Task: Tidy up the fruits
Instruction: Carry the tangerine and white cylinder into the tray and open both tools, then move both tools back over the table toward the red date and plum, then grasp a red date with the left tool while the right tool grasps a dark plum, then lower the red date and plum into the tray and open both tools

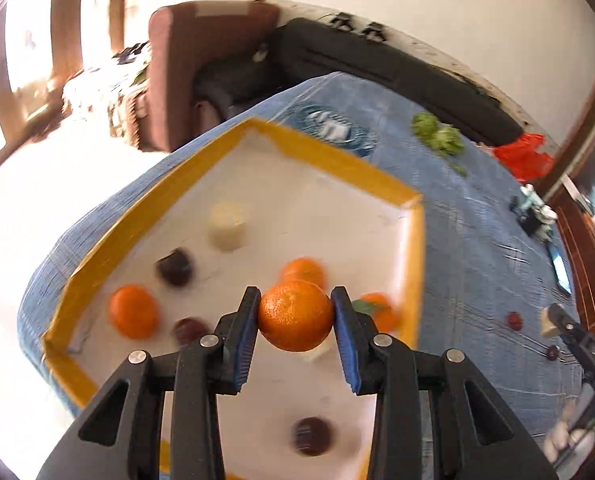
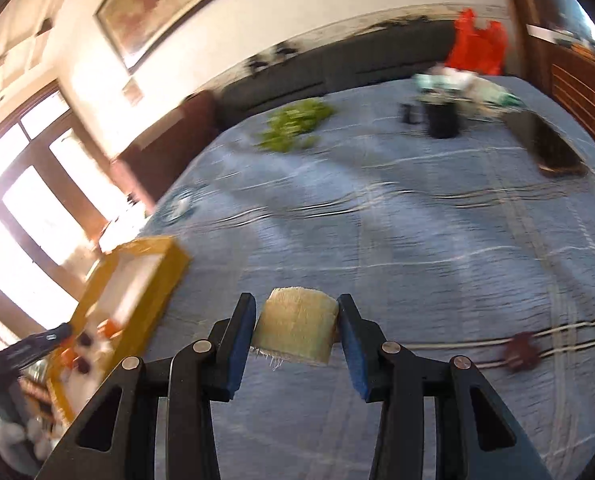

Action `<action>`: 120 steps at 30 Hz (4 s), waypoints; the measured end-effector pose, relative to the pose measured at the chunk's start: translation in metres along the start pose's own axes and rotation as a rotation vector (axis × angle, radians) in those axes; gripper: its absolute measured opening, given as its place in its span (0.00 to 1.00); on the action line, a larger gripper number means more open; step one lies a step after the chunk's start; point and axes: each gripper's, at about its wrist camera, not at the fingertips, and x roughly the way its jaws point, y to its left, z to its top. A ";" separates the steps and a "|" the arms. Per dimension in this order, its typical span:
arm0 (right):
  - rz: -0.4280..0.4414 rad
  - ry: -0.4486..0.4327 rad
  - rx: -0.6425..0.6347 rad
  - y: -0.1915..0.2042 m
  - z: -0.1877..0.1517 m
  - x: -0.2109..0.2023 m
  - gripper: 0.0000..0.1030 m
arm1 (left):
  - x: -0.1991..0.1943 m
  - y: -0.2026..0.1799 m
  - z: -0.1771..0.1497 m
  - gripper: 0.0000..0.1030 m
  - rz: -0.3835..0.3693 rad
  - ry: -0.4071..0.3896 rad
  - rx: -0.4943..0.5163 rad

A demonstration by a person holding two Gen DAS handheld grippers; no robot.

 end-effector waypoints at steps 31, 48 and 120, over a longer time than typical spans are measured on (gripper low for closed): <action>0.211 0.272 -0.482 0.252 -0.079 0.100 0.56 | -0.080 0.116 -0.008 0.72 -0.105 -0.163 -0.194; 0.041 -0.031 -0.100 0.071 -0.025 -0.033 0.66 | -0.094 -0.001 -0.025 0.79 -0.334 -0.086 -0.043; -0.006 0.029 -0.163 0.064 -0.027 -0.007 0.31 | -0.023 0.012 -0.024 0.30 0.051 -0.048 0.005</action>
